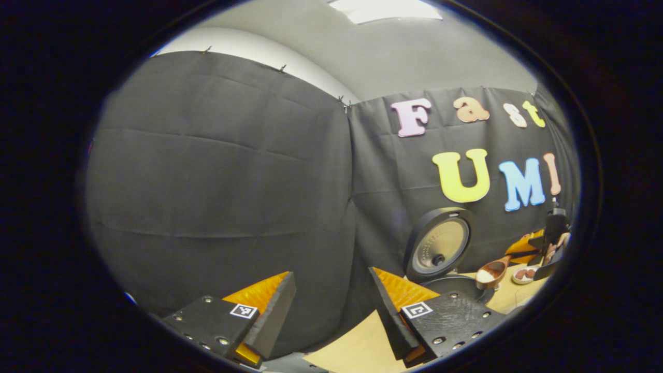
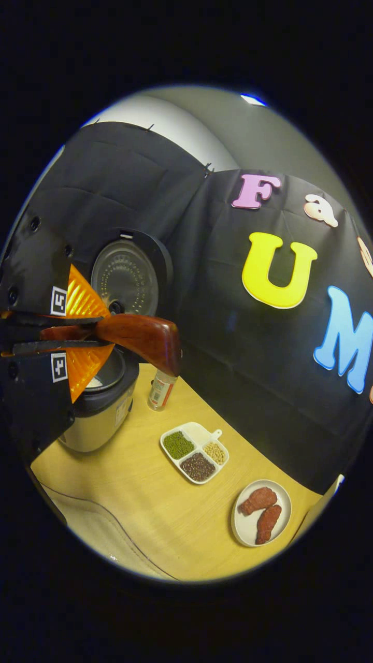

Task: Close the left gripper, press the button to open the rice cooker; take a wooden spoon from the chopstick holder with the right hand, scoop a spoonful of rice and pour it into the rice cooker, then put the wooden spoon back into the chopstick holder.

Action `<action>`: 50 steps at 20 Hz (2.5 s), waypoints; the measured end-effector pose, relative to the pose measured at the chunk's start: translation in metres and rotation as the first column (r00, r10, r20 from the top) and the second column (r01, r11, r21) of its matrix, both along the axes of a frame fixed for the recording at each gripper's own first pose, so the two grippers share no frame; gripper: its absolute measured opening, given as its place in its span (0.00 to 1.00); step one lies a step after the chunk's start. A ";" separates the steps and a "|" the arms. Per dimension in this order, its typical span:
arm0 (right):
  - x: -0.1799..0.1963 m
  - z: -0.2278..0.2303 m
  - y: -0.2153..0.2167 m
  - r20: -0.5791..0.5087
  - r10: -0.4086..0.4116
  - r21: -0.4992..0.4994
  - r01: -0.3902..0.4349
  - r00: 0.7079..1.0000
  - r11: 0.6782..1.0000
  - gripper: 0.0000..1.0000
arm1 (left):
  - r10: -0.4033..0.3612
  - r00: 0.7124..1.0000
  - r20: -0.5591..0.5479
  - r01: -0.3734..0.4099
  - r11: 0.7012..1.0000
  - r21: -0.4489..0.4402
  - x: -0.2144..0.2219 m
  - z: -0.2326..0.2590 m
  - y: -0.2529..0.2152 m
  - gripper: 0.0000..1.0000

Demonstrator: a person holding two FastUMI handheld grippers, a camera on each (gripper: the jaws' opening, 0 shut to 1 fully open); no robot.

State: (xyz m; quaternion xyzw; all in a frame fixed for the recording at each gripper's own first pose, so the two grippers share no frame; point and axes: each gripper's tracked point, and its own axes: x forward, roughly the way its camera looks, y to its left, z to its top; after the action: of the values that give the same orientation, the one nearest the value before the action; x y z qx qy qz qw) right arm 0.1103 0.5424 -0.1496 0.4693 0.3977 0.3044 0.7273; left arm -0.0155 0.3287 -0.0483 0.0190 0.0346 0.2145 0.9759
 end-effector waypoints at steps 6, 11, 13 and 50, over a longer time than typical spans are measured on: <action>-0.005 -0.026 0.056 0.123 0.087 -0.158 -0.067 0.989 0.985 0.12 | 0.045 0.999 -0.023 -0.045 0.999 -0.009 -0.017 -0.012 0.020 0.85; -0.013 -0.044 0.069 0.271 0.197 -0.343 -0.097 0.942 0.934 0.12 | 0.068 0.997 -0.035 -0.068 0.998 -0.010 -0.019 -0.017 0.024 0.84; -0.011 -0.045 0.070 0.347 0.255 -0.423 -0.092 0.903 0.902 0.12 | 0.071 0.997 -0.039 -0.072 0.997 -0.013 -0.018 -0.020 0.024 0.83; 0.029 0.019 0.003 0.711 0.312 -0.527 0.184 0.631 0.830 0.15 | -0.090 0.996 0.008 0.090 0.992 -0.090 0.004 -0.007 -0.029 0.84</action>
State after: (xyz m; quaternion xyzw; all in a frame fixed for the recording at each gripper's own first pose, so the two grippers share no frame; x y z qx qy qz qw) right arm 0.1391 0.5459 -0.1305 0.0457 0.1344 0.3734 0.9167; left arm -0.0118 0.2997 -0.0548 -0.0241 0.0415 0.1686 0.9845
